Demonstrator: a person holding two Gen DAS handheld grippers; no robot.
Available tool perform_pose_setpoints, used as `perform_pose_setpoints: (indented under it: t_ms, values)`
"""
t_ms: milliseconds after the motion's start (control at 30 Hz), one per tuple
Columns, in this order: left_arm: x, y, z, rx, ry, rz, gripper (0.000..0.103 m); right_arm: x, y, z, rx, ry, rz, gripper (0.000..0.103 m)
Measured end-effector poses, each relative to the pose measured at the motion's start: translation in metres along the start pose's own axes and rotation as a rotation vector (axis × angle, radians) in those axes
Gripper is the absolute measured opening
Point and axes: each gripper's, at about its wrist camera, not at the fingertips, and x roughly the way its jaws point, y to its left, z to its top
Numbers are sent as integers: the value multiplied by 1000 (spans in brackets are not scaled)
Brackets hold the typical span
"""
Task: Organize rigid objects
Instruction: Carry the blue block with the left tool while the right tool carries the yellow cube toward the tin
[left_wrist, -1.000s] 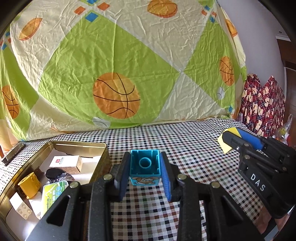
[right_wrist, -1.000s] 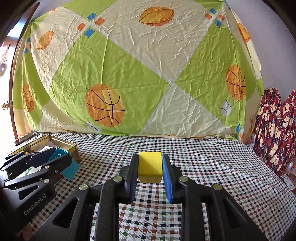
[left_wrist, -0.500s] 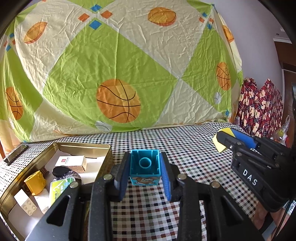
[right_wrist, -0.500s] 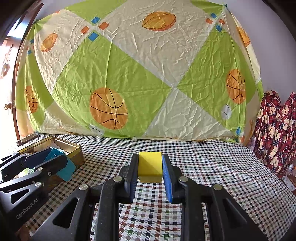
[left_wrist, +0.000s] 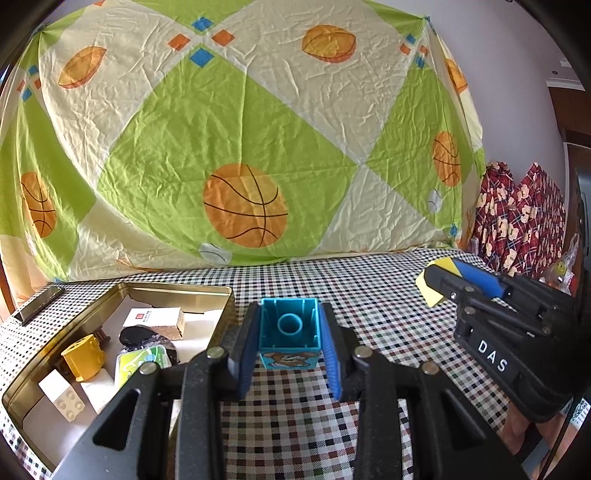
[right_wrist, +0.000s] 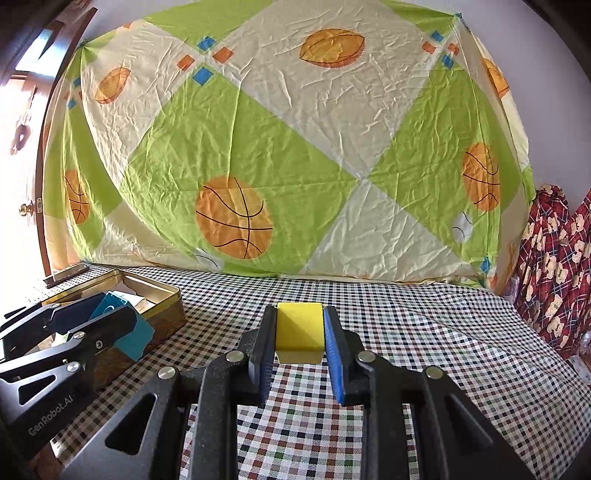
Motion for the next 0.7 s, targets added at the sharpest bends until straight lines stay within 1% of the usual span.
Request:
perform_pose_setpoints:
  t_ms: [300,467,700]
  values:
    - [-9,4,-2,-6,-12,1,30,-6,7,-1,-4,-10,44,27]
    - [-15,7,-4,-9,-18,1,30,-11,11,-3,16,-9,83,27]
    - [-23,13,-6,-15,-29,9,30,-12,19,-3,9,-11,101,27]
